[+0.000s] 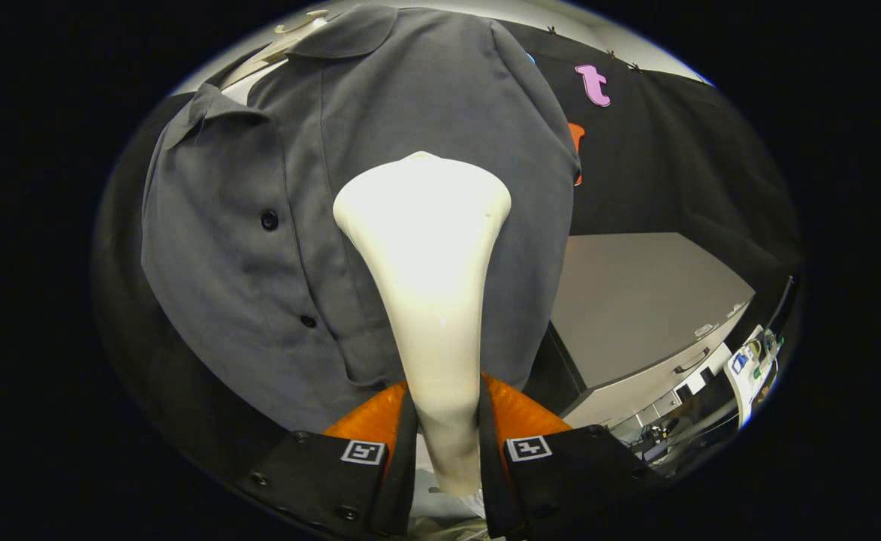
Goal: Iron the clothes twice with a garment steamer, once on the left side and once on the right side.
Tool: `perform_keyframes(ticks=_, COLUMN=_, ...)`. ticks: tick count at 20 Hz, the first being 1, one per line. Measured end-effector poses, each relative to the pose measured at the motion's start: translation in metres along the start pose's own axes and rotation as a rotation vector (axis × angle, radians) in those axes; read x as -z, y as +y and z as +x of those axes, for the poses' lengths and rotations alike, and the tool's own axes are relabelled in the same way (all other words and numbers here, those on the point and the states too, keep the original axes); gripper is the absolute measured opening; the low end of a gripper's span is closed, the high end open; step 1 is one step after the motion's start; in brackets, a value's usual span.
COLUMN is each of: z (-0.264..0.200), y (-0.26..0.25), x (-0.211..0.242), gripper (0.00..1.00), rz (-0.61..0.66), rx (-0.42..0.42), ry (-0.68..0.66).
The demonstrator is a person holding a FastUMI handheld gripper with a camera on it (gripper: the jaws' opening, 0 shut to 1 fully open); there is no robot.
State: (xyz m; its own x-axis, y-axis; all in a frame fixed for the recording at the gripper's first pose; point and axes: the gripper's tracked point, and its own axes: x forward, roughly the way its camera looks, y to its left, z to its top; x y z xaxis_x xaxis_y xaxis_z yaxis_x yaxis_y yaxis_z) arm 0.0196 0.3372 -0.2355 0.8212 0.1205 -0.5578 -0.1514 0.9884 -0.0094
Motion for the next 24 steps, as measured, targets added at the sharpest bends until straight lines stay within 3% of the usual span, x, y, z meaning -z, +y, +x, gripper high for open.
perform_keyframes(ticks=13, z=0.020, y=-0.011, x=0.065, gripper=0.45, rz=0.008, rx=0.015, ry=0.121)
perform_keyframes(ticks=24, z=0.047, y=-0.030, x=0.157, gripper=0.45, rz=-0.002, rx=0.030, ry=0.262)
